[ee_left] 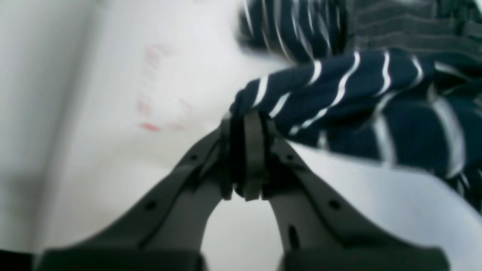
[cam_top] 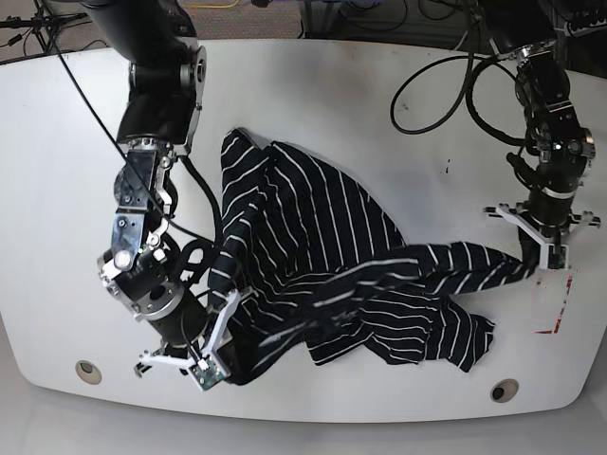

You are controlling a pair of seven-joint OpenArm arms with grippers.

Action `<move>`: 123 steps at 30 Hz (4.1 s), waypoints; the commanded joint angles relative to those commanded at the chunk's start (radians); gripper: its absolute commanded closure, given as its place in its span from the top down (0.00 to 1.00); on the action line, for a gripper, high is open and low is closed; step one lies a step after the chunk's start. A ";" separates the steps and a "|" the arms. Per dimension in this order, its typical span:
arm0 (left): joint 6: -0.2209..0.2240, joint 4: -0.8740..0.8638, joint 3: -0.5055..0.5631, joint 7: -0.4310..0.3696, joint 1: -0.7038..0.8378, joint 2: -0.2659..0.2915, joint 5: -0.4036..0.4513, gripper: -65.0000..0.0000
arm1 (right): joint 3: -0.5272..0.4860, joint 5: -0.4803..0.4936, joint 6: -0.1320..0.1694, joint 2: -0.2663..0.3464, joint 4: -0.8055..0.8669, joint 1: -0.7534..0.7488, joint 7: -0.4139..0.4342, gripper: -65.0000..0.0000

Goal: Fold the T-shirt properly
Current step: 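Lift the shirt with both grippers and pull the edges apart, then lower the stretched shirt onto the table with both grippers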

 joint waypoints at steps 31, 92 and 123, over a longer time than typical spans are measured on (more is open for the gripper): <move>-0.017 0.034 0.126 0.359 -1.003 -0.281 0.002 0.00 | -0.051 -0.135 0.011 0.055 -0.187 0.652 -0.005 0.03; -0.344 0.095 0.100 0.413 0.114 0.104 -0.009 0.00 | 0.081 -0.155 0.033 0.132 0.144 -0.290 -0.061 0.02; -0.344 0.087 0.025 0.411 0.457 0.144 -0.003 0.15 | 0.127 -0.161 0.033 0.057 0.158 -0.512 0.002 0.02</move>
